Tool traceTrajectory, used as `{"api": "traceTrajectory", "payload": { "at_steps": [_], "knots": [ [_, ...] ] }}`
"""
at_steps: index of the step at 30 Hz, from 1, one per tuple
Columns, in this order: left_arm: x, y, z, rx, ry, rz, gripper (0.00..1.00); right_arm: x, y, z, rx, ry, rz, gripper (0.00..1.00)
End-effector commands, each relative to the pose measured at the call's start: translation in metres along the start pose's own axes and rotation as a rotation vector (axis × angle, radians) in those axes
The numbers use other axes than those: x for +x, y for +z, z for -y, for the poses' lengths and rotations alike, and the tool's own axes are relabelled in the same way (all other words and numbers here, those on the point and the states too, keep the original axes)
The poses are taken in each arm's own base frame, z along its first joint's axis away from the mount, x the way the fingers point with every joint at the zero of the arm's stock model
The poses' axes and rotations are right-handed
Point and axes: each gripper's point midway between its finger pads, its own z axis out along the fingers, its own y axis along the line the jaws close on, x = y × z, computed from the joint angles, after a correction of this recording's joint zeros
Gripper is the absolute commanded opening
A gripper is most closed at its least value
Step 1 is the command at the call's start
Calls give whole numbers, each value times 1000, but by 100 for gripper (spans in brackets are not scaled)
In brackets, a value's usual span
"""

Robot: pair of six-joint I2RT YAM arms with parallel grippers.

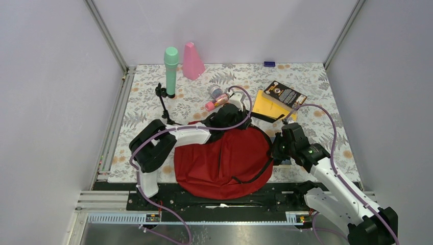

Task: Pack the student bag
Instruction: Unzip the student bag at the center of the board.

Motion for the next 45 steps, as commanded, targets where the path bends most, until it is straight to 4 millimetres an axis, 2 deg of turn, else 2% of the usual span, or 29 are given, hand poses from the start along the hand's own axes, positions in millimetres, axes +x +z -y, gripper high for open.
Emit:
{"api": "traceTrajectory", "payload": {
  "at_steps": [1, 9, 21, 36, 45],
  "knots": [
    [-40, -12, 3, -15, -45, 150, 0, -2, 0, 6, 30, -2, 22, 0],
    [-34, -12, -5, -44, -49, 148, 0, -1, 0, 7, 32, -3, 18, 0],
    [-29, -25, -28, -114, -41, 167, 0, -7, -1, 11, 62, -9, 43, 0],
    [-36, -37, -59, -217, -72, 231, 0, -17, -6, 15, 82, 24, 111, 0],
    [-28, -31, -69, -230, -92, 212, 0, -18, -12, 13, 58, 27, 139, 0]
  ]
}}
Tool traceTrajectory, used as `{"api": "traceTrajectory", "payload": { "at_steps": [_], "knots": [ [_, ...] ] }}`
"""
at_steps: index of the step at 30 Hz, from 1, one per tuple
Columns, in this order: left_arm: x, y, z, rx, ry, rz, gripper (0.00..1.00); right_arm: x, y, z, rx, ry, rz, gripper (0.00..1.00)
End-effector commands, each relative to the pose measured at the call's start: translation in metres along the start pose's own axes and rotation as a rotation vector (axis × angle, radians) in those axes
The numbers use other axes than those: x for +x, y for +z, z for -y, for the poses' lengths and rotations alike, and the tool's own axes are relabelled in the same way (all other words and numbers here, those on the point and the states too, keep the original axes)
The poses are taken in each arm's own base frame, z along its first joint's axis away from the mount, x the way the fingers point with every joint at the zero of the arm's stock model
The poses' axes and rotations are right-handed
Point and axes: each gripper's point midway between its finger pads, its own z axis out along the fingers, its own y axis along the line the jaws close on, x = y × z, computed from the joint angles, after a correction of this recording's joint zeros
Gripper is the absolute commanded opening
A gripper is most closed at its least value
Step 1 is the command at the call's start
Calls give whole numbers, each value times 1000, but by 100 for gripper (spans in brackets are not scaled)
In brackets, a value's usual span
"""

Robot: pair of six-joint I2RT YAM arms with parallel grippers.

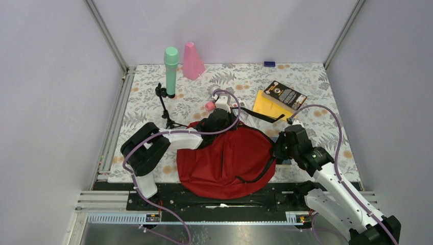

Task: Pack the student bag
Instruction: Unzip the student bag at the center of the board.

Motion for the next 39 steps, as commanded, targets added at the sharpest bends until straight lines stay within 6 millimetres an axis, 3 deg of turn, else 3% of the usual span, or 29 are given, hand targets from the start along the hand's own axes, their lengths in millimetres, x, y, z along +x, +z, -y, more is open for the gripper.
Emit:
{"api": "traceTrajectory", "payload": {
  "at_steps": [1, 2, 4, 8, 12, 17, 20, 28, 34, 39],
  "knots": [
    [-27, 3, -16, -56, -28, 91, 0, -5, -5, 6, 27, 4, 39, 0],
    [-26, 3, -16, -55, -29, 89, 0, -6, -6, 5, 20, 0, 44, 0],
    [-25, 5, -11, -29, -24, 81, 0, -9, -9, 4, 15, -20, 54, 12],
    [-24, 3, 7, 75, -5, 74, 0, -24, -17, 5, 35, -85, 99, 53],
    [-25, -2, 14, 125, -21, 98, 0, -50, -27, -24, -68, -209, 142, 69],
    [-22, -3, 19, 143, -40, 89, 0, -89, -34, -52, -118, -257, 237, 72],
    [-21, -3, 23, 153, -41, 86, 0, -98, -28, -67, -154, -313, 219, 71],
    [-20, -3, 24, 153, -34, 86, 0, -97, -7, -66, -88, -373, 101, 53],
    [-20, -1, 25, 163, -32, 86, 0, -82, 2, -71, -137, -391, 34, 52],
    [-20, -2, 20, 139, -28, 102, 0, -78, 11, -58, -81, -406, 31, 54]
  ]
}}
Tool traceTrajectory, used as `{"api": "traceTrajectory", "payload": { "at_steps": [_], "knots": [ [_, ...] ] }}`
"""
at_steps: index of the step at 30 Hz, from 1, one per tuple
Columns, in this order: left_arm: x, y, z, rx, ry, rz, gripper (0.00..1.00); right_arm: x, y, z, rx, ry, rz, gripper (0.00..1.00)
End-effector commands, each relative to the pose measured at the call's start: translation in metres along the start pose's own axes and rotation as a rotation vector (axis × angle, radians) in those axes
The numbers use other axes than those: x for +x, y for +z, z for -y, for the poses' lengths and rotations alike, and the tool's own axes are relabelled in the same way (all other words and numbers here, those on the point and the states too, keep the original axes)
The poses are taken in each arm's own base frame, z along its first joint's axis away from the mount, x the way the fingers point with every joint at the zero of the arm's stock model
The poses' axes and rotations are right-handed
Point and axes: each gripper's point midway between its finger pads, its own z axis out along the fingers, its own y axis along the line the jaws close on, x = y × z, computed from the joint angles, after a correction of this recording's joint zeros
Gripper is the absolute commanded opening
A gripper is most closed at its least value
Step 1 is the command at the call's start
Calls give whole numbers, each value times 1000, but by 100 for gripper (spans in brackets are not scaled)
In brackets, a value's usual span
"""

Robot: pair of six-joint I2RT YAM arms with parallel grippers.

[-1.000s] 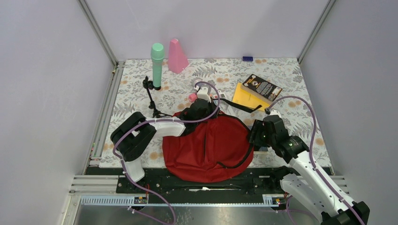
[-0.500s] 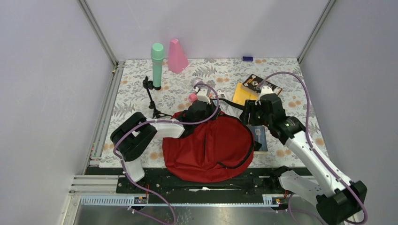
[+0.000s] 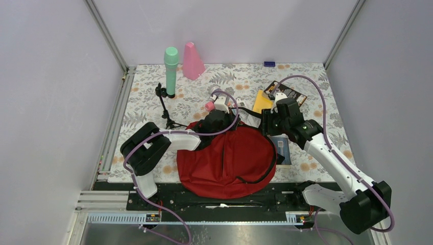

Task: Pack the student bag
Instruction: Unzip the student bag at the center of the board.

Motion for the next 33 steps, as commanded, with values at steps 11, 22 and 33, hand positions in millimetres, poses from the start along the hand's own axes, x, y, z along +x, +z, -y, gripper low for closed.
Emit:
{"api": "traceTrajectory", "payload": {
  "at_steps": [11, 22, 33],
  "knots": [
    [-16, 5, 12, 42, -6, 71, 0, 12, 13, -4, -5, -43, -31, 43],
    [-15, 6, 13, 41, -7, 66, 0, 18, 21, -2, 24, -45, -54, 19],
    [-16, 6, -9, -78, 10, 83, 0, -1, -7, 18, 130, 80, 145, 0]
  ]
}}
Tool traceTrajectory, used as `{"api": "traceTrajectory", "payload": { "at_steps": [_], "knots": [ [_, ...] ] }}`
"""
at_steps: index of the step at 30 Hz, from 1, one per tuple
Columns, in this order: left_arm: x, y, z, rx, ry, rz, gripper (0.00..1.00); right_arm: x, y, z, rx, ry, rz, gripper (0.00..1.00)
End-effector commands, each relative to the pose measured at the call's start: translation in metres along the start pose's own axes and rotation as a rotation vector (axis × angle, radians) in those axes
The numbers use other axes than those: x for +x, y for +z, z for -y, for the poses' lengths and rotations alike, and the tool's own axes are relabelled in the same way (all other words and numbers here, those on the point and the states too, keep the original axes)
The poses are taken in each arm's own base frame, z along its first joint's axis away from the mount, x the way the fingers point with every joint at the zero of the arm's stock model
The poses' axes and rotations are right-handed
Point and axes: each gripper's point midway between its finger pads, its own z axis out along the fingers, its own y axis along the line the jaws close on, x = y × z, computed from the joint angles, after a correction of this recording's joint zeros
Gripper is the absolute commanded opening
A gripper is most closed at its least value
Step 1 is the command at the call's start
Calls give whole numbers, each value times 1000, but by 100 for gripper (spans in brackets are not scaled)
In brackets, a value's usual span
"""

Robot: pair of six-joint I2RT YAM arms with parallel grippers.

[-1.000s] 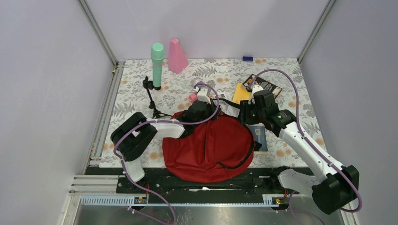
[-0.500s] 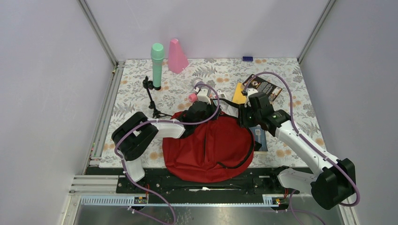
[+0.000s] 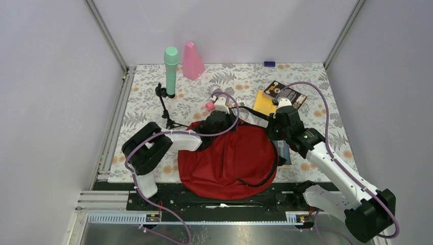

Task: Pack the student bag
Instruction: Unzip the student bag at the center of the board.

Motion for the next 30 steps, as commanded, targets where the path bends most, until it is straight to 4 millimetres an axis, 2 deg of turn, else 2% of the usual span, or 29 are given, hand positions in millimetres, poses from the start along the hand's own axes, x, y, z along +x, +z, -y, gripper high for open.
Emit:
{"api": "traceTrajectory", "payload": {
  "at_steps": [1, 6, 19, 30],
  "knots": [
    [-17, 4, -5, -44, 3, 62, 0, -14, -7, 8, 50, 54, 92, 0],
    [-15, 0, -13, -71, -10, 70, 0, -12, -8, 11, 63, 63, 94, 0],
    [2, -7, -31, -121, -14, 41, 0, -22, -21, 9, 49, 90, 139, 0],
    [-7, -13, -49, -219, 19, 66, 0, -22, -28, 14, 76, 89, 142, 0]
  ]
}}
